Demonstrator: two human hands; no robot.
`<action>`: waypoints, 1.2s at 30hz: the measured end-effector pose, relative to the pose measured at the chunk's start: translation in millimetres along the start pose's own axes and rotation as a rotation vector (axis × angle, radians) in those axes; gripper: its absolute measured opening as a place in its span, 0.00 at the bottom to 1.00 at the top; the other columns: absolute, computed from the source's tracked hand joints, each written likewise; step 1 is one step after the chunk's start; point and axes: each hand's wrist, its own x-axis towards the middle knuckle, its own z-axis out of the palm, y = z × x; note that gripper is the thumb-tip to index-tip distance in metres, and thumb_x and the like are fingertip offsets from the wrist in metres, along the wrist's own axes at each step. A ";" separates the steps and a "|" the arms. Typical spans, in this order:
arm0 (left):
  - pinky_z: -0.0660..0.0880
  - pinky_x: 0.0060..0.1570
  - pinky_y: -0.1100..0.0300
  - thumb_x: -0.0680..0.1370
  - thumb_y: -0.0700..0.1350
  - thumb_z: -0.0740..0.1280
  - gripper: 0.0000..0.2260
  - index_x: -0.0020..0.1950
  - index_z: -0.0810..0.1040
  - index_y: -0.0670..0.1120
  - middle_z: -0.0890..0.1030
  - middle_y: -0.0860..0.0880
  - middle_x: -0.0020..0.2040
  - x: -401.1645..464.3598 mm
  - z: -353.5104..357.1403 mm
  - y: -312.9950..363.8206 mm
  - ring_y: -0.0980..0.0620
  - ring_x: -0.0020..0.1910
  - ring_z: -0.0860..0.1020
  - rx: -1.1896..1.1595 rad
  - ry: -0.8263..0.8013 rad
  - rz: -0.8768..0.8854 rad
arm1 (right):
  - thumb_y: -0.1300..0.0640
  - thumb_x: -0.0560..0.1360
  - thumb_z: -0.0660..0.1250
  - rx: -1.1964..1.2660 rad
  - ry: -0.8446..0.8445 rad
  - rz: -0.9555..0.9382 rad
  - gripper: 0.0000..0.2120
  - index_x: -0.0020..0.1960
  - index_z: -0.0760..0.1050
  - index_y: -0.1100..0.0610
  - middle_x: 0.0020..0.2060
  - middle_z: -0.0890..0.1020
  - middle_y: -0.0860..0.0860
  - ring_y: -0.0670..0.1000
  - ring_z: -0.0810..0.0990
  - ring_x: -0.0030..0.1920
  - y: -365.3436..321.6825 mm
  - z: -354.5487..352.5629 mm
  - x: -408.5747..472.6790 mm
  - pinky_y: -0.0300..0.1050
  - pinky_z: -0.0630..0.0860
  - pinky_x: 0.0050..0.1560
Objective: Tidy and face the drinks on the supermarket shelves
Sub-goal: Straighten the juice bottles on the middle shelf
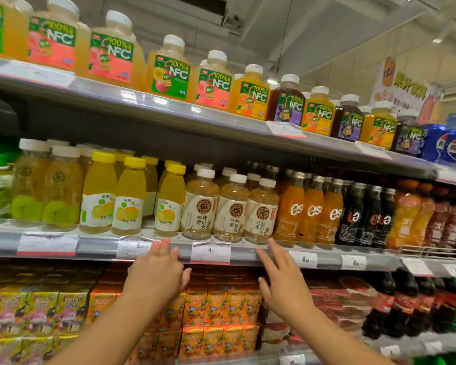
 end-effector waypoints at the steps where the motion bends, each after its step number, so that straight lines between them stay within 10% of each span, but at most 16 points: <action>1: 0.75 0.55 0.47 0.80 0.62 0.50 0.26 0.69 0.69 0.48 0.61 0.42 0.75 1.0 -2.0 3.3 0.44 0.73 0.60 -0.009 -0.002 -0.019 | 0.47 0.79 0.56 -0.027 -0.040 -0.033 0.33 0.80 0.44 0.46 0.76 0.33 0.47 0.53 0.40 0.78 4.0 0.7 -0.5 0.50 0.48 0.77; 8: 0.77 0.48 0.52 0.78 0.60 0.51 0.21 0.52 0.79 0.52 0.73 0.51 0.48 5.1 -24.9 26.1 0.50 0.55 0.74 -0.028 0.044 -0.150 | 0.51 0.77 0.62 0.179 -0.401 -0.146 0.38 0.80 0.44 0.47 0.78 0.39 0.46 0.50 0.39 0.78 32.4 -46.5 7.8 0.51 0.51 0.77; 15: 0.70 0.36 0.58 0.77 0.58 0.53 0.16 0.46 0.76 0.51 0.80 0.53 0.43 15.1 -75.7 115.4 0.53 0.43 0.80 0.025 0.142 -0.091 | 0.48 0.79 0.62 0.327 -0.317 -0.199 0.35 0.79 0.47 0.44 0.79 0.45 0.43 0.47 0.45 0.78 126.9 -86.8 -2.0 0.48 0.51 0.75; 22: 0.75 0.42 0.65 0.80 0.51 0.59 0.02 0.49 0.69 0.55 0.76 0.57 0.41 42.8 -158.8 206.2 0.58 0.39 0.75 -0.089 0.324 0.132 | 0.51 0.80 0.61 0.418 -0.103 -0.168 0.28 0.78 0.57 0.48 0.76 0.61 0.47 0.50 0.62 0.74 198.5 -120.7 22.2 0.45 0.65 0.69; 30: 0.60 0.71 0.51 0.76 0.50 0.63 0.31 0.77 0.56 0.50 0.62 0.49 0.76 95.8 -225.6 195.9 0.49 0.74 0.60 0.098 0.497 0.138 | 0.56 0.78 0.64 0.399 0.208 -0.213 0.26 0.74 0.63 0.49 0.72 0.68 0.48 0.50 0.64 0.73 202.1 -201.7 82.2 0.47 0.66 0.69; 36: 0.77 0.48 0.50 0.67 0.46 0.74 0.26 0.63 0.75 0.45 0.79 0.44 0.55 103.9 -228.1 195.8 0.43 0.52 0.77 0.180 0.759 0.379 | 0.56 0.73 0.66 0.262 0.626 -0.219 0.13 0.57 0.75 0.52 0.47 0.77 0.47 0.50 0.76 0.50 191.9 -219.4 101.7 0.44 0.76 0.48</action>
